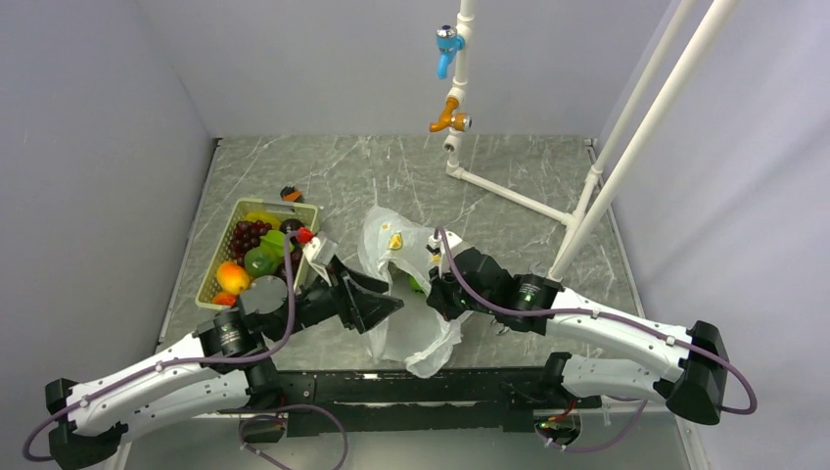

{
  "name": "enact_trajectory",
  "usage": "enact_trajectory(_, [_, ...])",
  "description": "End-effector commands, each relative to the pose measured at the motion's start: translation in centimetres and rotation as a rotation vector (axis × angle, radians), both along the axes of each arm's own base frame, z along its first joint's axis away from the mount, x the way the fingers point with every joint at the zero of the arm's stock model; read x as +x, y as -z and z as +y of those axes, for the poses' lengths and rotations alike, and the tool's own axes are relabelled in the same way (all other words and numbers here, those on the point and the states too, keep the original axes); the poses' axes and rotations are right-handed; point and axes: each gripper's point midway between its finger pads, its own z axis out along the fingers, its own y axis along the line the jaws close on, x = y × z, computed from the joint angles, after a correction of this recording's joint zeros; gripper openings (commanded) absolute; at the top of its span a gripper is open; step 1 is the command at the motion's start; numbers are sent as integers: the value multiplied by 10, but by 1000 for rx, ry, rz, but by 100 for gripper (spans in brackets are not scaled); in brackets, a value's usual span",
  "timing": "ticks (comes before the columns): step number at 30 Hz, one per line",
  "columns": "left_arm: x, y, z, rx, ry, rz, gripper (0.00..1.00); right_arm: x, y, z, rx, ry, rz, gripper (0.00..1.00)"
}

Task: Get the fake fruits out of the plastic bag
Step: Take out the fake fruit from the plastic bag.

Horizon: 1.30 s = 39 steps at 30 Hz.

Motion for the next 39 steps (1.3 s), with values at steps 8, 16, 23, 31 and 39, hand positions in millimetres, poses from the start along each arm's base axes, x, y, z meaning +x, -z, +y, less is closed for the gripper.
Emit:
enact_trajectory(8, [6, -19, -6, 168, -13, 59, 71, 15, -32, -2, 57, 69, -81, 0])
enact_trajectory(16, [29, -17, 76, 422, -332, 94, 78, 22, -38, -11, 16, 98, -125, 0])
enact_trajectory(23, [-14, -114, 22, 5, 31, -106, 70, 23, -41, -7, 30, 91, -122, 0])
enact_trajectory(31, [-13, -32, -58, 171, 212, 11, 52, 22, -60, -12, 77, 113, -147, 0])
enact_trajectory(39, [34, 73, -42, 289, -109, 143, 40, 14, -71, -21, 126, 83, -184, 0])
